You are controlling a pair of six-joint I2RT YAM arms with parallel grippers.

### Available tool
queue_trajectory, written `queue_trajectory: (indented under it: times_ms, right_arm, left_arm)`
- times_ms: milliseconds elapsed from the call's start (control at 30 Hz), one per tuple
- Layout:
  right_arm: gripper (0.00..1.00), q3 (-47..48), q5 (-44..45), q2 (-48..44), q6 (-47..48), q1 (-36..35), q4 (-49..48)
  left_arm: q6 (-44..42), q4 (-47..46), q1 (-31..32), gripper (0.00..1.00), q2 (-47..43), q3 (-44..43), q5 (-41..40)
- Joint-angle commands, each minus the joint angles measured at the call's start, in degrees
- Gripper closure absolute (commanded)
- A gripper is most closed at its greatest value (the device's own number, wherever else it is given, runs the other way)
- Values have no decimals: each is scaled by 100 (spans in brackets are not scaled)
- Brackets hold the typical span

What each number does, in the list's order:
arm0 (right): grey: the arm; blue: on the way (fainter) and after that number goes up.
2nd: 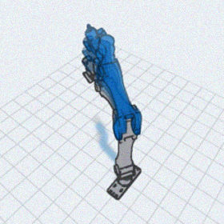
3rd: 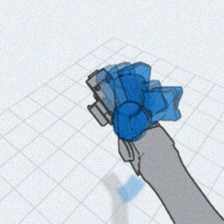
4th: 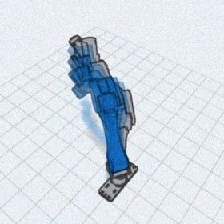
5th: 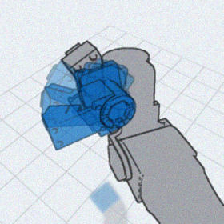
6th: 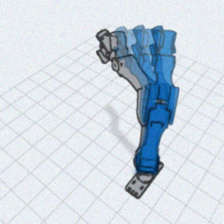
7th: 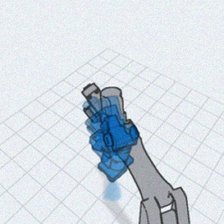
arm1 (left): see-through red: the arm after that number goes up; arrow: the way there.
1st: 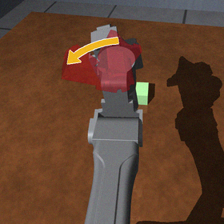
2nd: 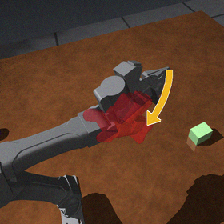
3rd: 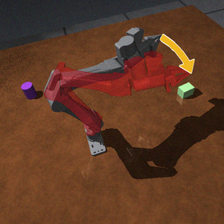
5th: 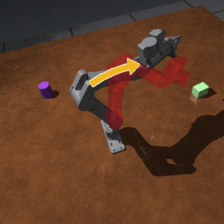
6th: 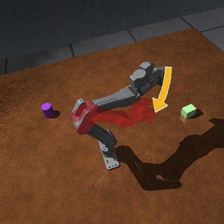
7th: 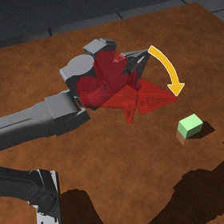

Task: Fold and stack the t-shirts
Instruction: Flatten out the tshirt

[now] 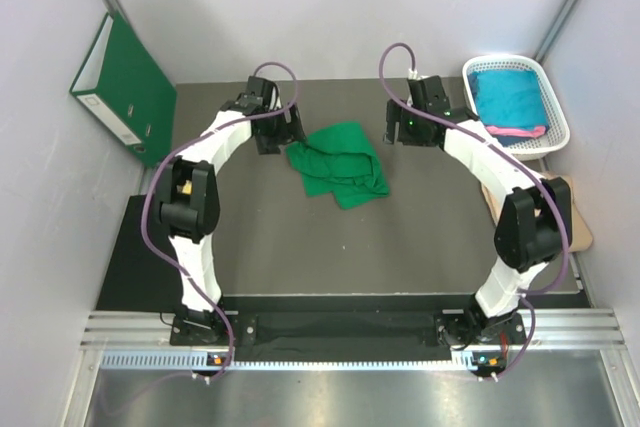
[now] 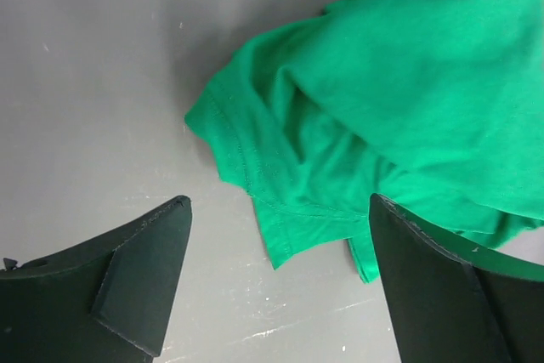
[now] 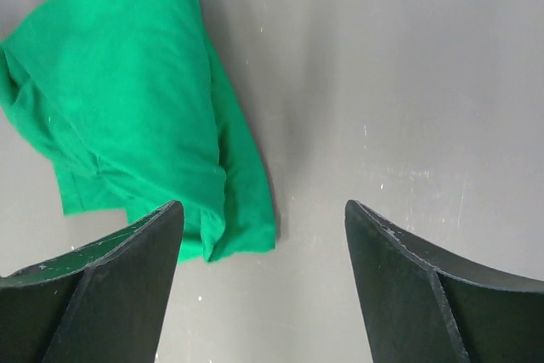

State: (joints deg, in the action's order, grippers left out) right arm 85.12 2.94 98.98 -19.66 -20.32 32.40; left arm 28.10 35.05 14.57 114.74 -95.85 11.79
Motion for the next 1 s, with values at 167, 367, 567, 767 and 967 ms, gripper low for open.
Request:
queue_trajectory:
  times_ms: [167, 367, 567, 767, 967]
  right_arm:
    - [24, -592, -101, -713, -161, 72, -410]
    - [24, -874, -74, -906, -275, 72, -436]
    - [24, -1085, -22, -1047, -319, 72, -516]
    - [25, -1208, 31, -1118, -337, 72, -507]
    - [25, -1314, 128, -1197, -302, 159, -437]
  left_arm:
    - [187, -226, 2, 17, 461, 93, 332]
    - [214, -314, 28, 22, 874, 58, 359]
    - [152, -315, 72, 100, 1042, -64, 350]
    - [82, -78, 134, 100, 289, -477, -36]
    - [143, 11, 169, 100, -1020, -996, -1613]
